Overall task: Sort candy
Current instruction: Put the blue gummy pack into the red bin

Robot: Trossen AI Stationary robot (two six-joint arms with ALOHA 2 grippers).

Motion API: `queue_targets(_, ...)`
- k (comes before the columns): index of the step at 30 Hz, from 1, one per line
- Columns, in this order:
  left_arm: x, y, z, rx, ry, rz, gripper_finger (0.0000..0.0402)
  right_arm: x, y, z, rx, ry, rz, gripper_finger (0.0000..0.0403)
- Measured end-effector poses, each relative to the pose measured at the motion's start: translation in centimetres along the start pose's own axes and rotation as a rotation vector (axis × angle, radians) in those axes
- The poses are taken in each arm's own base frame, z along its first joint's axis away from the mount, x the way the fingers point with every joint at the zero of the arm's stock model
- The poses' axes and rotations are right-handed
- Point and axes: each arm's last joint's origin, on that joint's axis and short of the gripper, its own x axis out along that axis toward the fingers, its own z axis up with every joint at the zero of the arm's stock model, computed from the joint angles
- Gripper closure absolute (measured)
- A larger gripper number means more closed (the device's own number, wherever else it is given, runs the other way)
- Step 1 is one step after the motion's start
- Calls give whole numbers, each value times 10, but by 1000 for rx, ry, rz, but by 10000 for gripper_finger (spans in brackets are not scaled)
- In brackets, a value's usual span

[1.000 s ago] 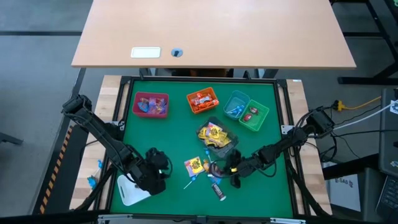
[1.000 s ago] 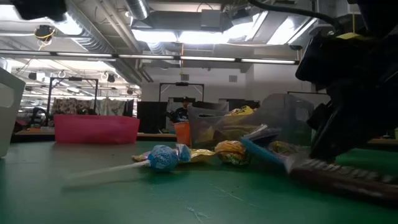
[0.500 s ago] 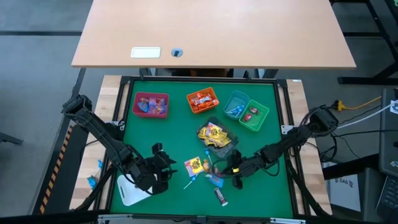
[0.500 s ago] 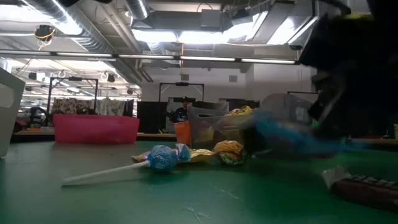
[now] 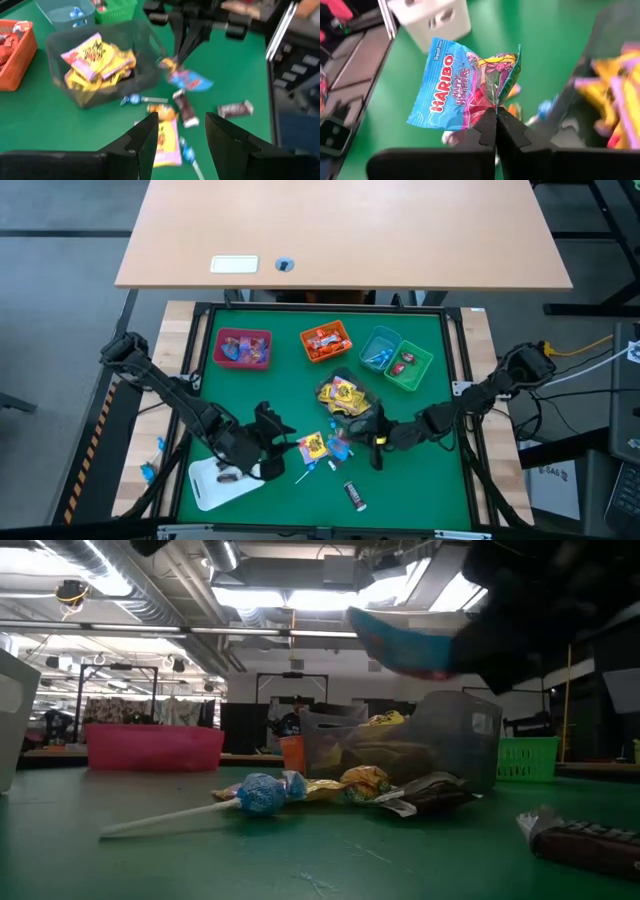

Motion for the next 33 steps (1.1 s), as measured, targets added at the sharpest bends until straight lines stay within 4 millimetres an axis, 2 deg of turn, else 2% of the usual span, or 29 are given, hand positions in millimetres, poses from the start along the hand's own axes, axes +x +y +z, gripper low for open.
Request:
queue_targets(6,10,6,16,-96,-61,-5,250,7,-13,22,-12,-134,-21,401)
queue_targets(12,18,18,24,-290,-71,26,250,11,-29,38,-14,-227,-65,401)
queue_targets(25,36,45,42,-363,-90,102,250,13,-51,64,22,-390,-98,401)
queue_targets(33,46,65,54,-403,-101,147,250,13,-56,69,21,-423,-110,401)
